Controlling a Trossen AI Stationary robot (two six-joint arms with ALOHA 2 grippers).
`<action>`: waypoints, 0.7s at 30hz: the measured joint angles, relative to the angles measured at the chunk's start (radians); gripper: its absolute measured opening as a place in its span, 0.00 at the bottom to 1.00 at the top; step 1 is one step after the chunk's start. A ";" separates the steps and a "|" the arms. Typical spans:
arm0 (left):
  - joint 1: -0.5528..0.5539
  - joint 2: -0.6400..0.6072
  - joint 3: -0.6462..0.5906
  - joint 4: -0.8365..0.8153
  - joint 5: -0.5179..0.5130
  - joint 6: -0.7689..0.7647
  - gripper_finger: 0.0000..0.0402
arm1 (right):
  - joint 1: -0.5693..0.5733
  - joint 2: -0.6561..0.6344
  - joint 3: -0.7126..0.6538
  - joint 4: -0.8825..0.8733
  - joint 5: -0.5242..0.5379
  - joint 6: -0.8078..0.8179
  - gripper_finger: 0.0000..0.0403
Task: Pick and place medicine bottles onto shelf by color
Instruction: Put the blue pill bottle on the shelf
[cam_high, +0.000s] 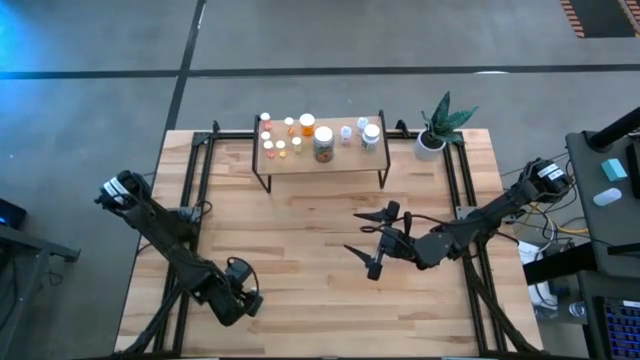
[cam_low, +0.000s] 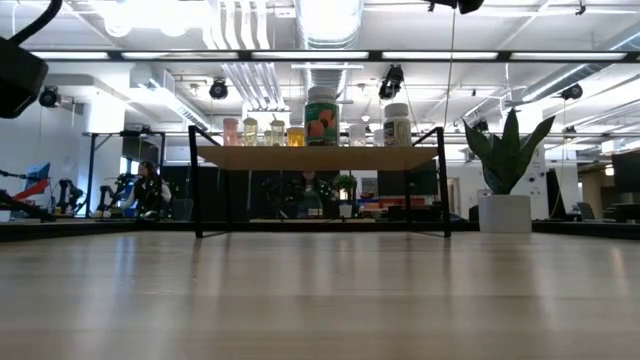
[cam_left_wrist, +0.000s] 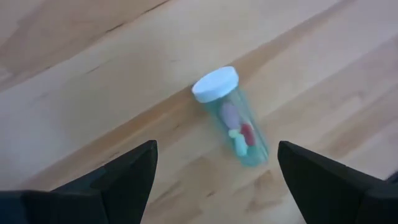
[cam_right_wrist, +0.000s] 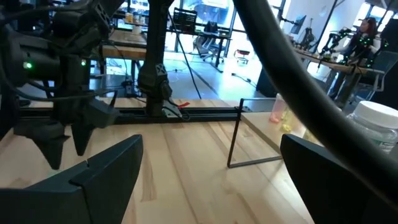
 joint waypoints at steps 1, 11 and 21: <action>0.000 0.007 0.000 0.008 -0.007 0.000 0.79 | 0.003 0.000 0.000 0.000 0.000 -0.002 0.92; 0.037 0.025 0.018 0.006 -0.048 0.027 0.72 | 0.012 0.000 0.000 0.000 -0.001 -0.010 0.92; 0.066 0.025 0.011 0.007 -0.049 0.030 0.68 | 0.035 0.000 0.000 0.000 -0.001 -0.026 0.92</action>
